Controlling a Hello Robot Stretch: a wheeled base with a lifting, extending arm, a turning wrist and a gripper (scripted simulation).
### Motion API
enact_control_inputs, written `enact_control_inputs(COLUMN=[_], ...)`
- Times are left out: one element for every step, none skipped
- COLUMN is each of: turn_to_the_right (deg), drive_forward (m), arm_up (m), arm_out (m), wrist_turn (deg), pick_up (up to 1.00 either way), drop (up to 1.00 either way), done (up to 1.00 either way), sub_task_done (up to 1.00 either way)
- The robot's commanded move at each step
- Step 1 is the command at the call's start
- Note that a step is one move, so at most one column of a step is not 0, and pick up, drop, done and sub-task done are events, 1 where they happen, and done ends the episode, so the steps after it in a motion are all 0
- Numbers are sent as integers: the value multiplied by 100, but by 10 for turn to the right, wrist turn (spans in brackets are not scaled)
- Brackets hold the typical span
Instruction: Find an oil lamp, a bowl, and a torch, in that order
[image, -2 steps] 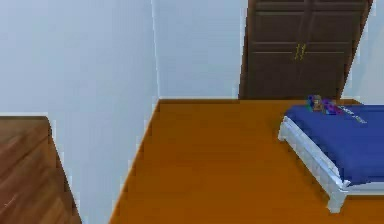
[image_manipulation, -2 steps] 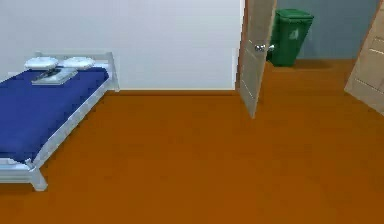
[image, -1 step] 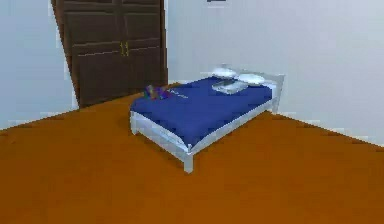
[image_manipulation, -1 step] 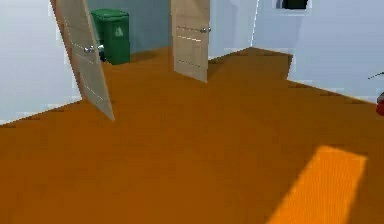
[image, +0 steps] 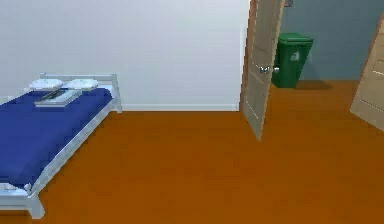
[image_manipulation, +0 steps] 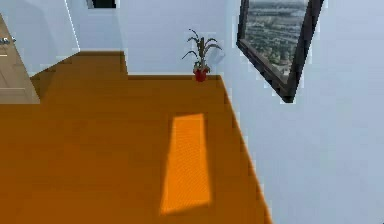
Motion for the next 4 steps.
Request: enact_control_inputs(turn_to_the_right=[0, 330, 30, 0], drive_forward=[15, 0, 0, 100], arm_up=[0, 0, 0, 0], arm_out=[0, 0, 0, 0], wrist_turn=[0, 0, 0, 0], pick_up=[0, 0, 0, 0], drop=[0, 0, 0, 0], done=[0, 0, 0, 0], sub_task_done=[0, 0, 0, 0])
